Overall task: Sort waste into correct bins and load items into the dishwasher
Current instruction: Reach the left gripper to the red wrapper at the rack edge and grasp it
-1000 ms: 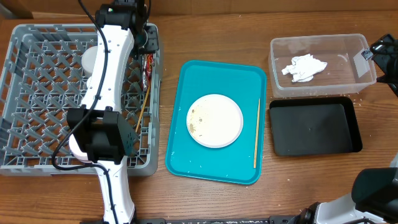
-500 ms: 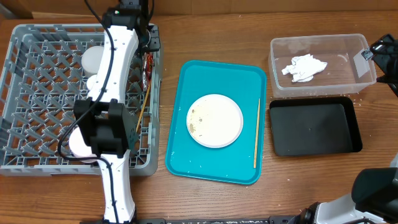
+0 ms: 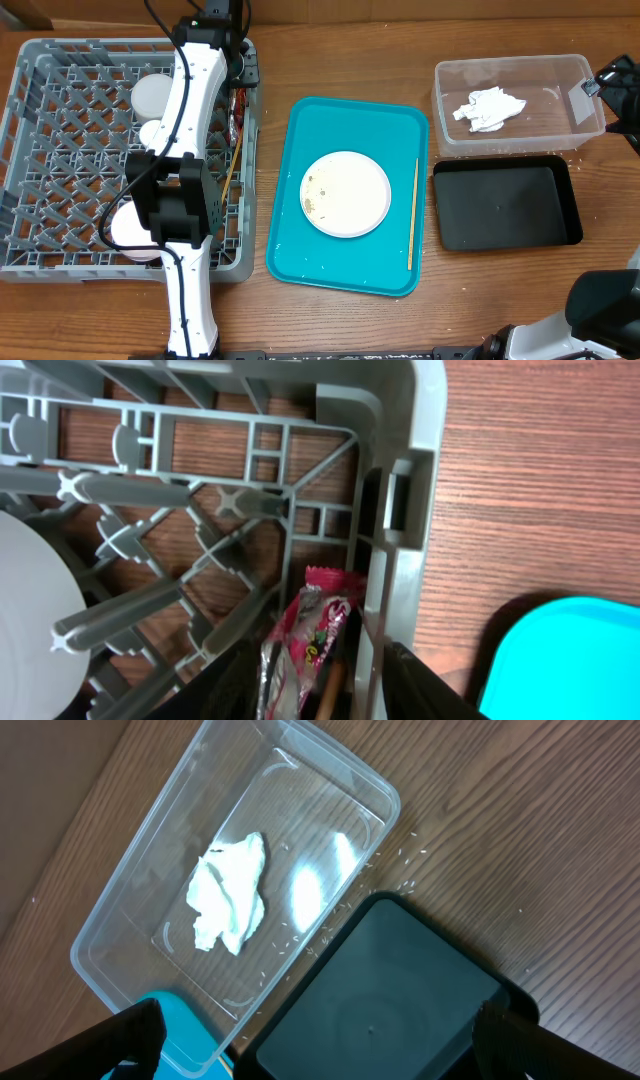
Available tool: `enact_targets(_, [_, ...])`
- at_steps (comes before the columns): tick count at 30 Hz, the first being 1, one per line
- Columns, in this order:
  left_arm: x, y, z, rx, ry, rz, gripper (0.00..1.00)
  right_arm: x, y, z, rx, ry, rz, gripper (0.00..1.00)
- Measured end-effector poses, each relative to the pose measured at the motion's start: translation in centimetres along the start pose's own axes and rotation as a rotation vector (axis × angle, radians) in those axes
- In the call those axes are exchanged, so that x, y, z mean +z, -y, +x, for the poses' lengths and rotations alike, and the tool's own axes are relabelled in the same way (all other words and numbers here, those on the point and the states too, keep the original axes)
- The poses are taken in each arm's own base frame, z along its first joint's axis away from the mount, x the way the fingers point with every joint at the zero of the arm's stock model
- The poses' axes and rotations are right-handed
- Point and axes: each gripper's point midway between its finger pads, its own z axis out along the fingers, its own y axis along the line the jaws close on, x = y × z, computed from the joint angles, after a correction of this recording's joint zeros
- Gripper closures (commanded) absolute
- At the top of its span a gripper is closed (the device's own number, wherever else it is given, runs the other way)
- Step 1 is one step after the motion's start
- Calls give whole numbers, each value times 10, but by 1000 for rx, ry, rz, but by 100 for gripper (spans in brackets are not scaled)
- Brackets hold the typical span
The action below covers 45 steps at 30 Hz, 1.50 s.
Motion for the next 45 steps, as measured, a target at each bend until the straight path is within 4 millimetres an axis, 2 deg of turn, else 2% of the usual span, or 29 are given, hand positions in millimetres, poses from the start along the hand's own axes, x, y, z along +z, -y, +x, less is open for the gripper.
enact_targets(8, [2,1,-2,0,3,2,64,0,0,0,0,0,1,0])
enact_targets(12, [2,2,-2,1,4,8,60,0,0,0,0,0,1,0])
enact_targets(20, [1,3,-1,-5,-7,38,58,0,0,0,0,0,1,0])
enact_targets(34, [1,2,3,-16,-33,72,62,0,0,0,0,0,0,0])
enact_targets(37, [1,-2,3,-33,-42,99,61,0,0,0,0,0,0,0])
enact_targets(45, [3,-31,2,-83,-57,102,59,0,0,0,0,0,0,0])
